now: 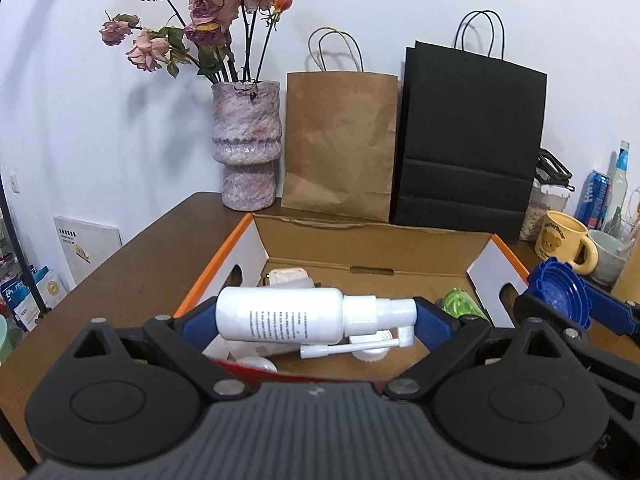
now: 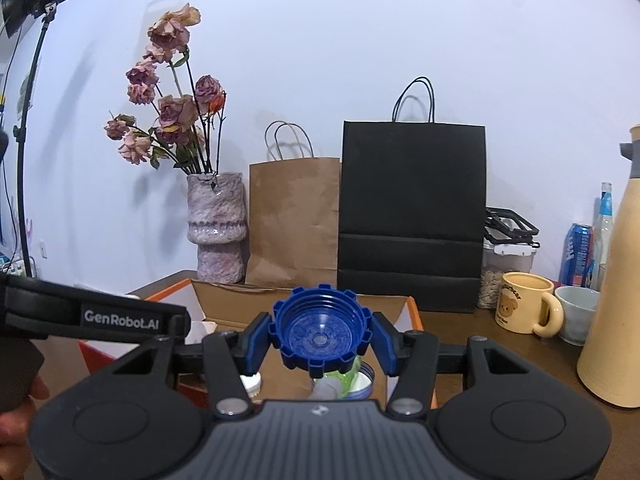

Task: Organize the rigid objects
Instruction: 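Carry the white spray bottle with the left tool while the right tool carries the blue cap over the box, then release the blue cap from the right tool while the left tool releases the white spray bottle into the box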

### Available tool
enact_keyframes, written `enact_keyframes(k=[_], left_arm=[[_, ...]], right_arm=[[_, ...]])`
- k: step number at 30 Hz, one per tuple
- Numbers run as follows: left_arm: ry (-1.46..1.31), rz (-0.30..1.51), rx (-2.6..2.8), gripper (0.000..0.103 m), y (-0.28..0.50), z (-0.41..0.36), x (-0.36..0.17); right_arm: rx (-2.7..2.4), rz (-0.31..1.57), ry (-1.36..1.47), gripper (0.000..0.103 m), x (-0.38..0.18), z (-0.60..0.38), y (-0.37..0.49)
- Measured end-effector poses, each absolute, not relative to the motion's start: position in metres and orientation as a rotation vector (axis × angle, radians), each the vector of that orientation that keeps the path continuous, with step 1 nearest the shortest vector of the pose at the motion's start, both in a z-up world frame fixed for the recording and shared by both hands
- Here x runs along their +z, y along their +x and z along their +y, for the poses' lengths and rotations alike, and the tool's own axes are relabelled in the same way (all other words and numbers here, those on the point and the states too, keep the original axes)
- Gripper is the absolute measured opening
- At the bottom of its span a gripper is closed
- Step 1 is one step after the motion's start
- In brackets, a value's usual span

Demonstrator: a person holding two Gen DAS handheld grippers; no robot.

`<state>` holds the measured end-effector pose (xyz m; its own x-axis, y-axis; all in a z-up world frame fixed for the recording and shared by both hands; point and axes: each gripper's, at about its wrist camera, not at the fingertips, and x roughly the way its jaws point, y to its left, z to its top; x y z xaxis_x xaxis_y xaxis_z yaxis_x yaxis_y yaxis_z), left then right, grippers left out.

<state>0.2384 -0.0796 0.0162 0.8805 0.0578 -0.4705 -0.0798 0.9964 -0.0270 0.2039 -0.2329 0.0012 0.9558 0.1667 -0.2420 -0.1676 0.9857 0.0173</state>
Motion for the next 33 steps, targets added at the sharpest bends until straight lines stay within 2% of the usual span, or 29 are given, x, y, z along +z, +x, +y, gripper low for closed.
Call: enact_keyframes(k=[33], left_arm=[[-0.051,0.504,0.1,0.099,0.326,-0.065,0.005]], right_arm=[[0.171,0.315,0.012,0.052,-0.017,-0.208,0.294]])
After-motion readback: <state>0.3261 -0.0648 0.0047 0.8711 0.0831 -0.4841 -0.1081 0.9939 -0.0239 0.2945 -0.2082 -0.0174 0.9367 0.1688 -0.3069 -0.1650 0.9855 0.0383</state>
